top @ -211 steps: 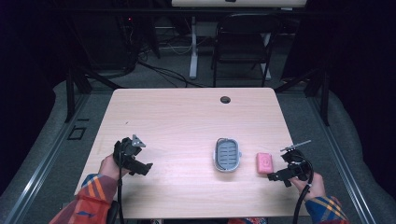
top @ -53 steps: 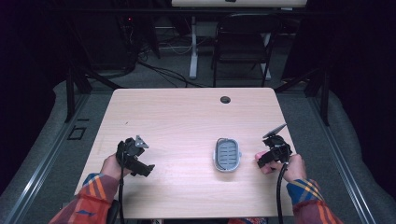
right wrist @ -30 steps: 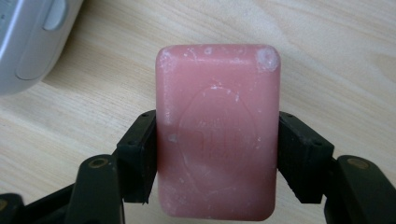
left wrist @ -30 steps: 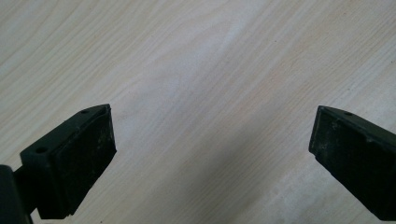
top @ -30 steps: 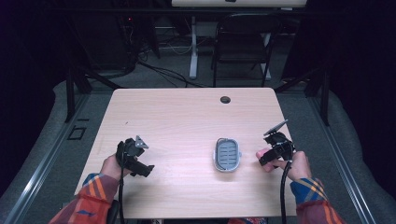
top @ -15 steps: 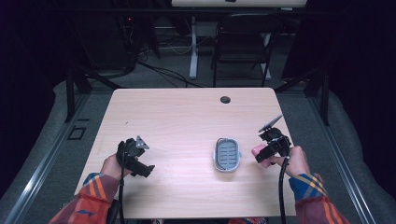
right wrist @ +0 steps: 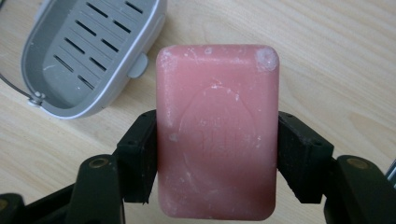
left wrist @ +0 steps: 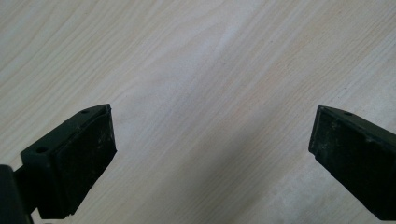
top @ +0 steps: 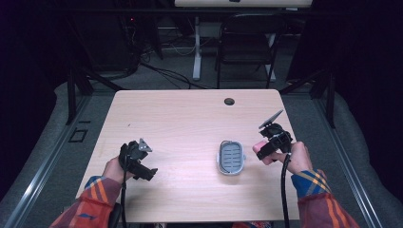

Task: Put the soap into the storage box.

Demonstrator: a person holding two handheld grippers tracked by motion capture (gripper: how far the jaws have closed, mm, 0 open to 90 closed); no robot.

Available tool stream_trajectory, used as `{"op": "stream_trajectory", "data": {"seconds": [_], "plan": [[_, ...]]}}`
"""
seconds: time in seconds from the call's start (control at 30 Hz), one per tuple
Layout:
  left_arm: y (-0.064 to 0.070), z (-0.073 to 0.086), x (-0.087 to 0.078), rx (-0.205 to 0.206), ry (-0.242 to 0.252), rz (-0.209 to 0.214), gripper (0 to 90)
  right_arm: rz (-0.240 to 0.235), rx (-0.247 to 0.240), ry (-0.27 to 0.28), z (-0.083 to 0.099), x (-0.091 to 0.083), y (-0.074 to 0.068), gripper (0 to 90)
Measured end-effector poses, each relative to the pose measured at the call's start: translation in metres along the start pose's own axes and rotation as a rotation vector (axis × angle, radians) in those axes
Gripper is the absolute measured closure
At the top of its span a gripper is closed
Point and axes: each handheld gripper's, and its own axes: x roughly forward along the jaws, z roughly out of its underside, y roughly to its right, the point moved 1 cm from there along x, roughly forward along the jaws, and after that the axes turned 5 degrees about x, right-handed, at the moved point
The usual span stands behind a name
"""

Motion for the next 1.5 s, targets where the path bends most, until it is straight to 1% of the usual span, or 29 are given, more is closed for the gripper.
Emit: {"op": "stream_trajectory", "data": {"seconds": [0.03, 0.07, 0.13, 0.17, 0.2, 0.23, 0.33, 0.37, 0.4, 0.43, 0.67, 0.7, 0.73, 0.77, 0.8, 0.83, 1.03, 1.07, 1.17, 1.2, 1.23, 1.27, 1.3, 1.47, 1.5], "plan": [[0.0, 0.0, 0.0, -0.002, 0.0, 0.0, 0.4, -0.001, 0.001, 0.021, -0.002, -0.003, -0.002, 36.8], [0.0, 0.0, 0.0, -0.001, -0.001, 0.0, 0.4, -0.001, 0.001, 0.021, -0.002, -0.003, -0.002, 36.8], [0.001, 0.0, 0.0, 0.001, -0.001, 0.001, 0.4, -0.001, -0.016, 0.014, -0.006, -0.007, -0.003, 36.8], [0.001, 0.0, 0.0, 0.001, -0.002, 0.002, 0.4, 0.007, -0.027, 0.011, -0.008, -0.009, -0.004, 36.8], [0.0, 0.0, 0.0, 0.001, -0.001, -0.001, 0.4, 0.007, -0.021, 0.024, -0.009, -0.009, -0.006, 36.8], [0.0, 0.001, 0.0, -0.002, 0.0, 0.0, 0.4, 0.013, -0.028, 0.021, -0.012, -0.012, -0.007, 36.8], [-0.001, 0.002, -0.001, -0.008, 0.001, 0.0, 0.4, 0.008, -0.024, 0.031, -0.015, -0.014, -0.01, 36.8], [-0.001, 0.002, -0.001, -0.008, 0.001, 0.0, 0.4, 0.014, -0.038, 0.02, -0.017, -0.016, -0.011, 36.8], [-0.001, 0.002, -0.001, -0.007, 0.0, 0.0, 0.4, 0.013, -0.033, 0.031, -0.019, -0.016, -0.013, 36.8], [0.0, 0.001, 0.0, -0.003, -0.001, 0.001, 0.4, 0.013, -0.048, 0.024, -0.023, -0.018, -0.015, 36.8], [0.0, 0.0, 0.0, 0.0, -0.004, 0.001, 0.4, 0.029, -0.075, 0.008, -0.031, -0.019, -0.022, 36.8], [0.0, 0.0, 0.0, 0.0, -0.003, 0.001, 0.4, 0.03, -0.069, 0.022, -0.032, -0.018, -0.025, 36.8], [0.0, 0.0, 0.0, -0.001, -0.002, 0.0, 0.4, 0.03, -0.069, 0.022, -0.032, -0.018, -0.025, 36.8], [0.0, 0.0, 0.0, -0.002, -0.002, 0.001, 0.4, 0.033, -0.075, 0.009, -0.034, -0.018, -0.026, 36.8], [0.0, 0.0, 0.0, -0.001, -0.003, 0.001, 0.4, 0.035, -0.079, 0.015, -0.035, -0.017, -0.026, 36.8], [0.0, 0.0, 0.0, -0.001, -0.003, 0.001, 0.4, 0.031, -0.071, 0.019, -0.036, -0.015, -0.028, 36.8], [0.0, 0.0, 0.0, -0.003, 0.0, 0.005, 0.4, 0.036, -0.102, -0.009, -0.043, -0.011, -0.037, 36.8], [0.0, 0.0, 0.0, -0.003, 0.001, 0.006, 0.4, 0.039, -0.112, -0.02, -0.044, -0.01, -0.039, 36.9], [0.0, 0.0, 0.001, -0.003, 0.001, 0.007, 0.3, 0.039, -0.11, -0.012, -0.047, -0.006, -0.045, 36.8], [0.0, 0.0, 0.001, -0.002, 0.001, 0.008, 0.3, 0.041, -0.124, -0.026, -0.049, -0.006, -0.046, 36.9], [0.0, 0.0, 0.001, -0.002, 0.001, 0.009, 0.3, 0.038, -0.128, -0.024, -0.051, -0.001, -0.049, 36.9], [0.0, 0.0, 0.001, -0.002, 0.001, 0.009, 0.3, 0.038, -0.128, -0.024, -0.051, -0.001, -0.049, 36.9], [0.0, 0.0, 0.001, -0.001, 0.001, 0.009, 0.3, 0.04, -0.136, -0.043, -0.053, 0.0, -0.05, 36.9], [0.0, 0.0, 0.0, 0.0, 0.003, 0.009, 0.3, 0.044, -0.149, -0.057, -0.058, 0.01, -0.058, 36.9], [0.0, 0.0, 0.001, 0.0, 0.003, 0.009, 0.3, 0.041, -0.153, -0.068, -0.06, 0.013, -0.062, 36.9]]}}
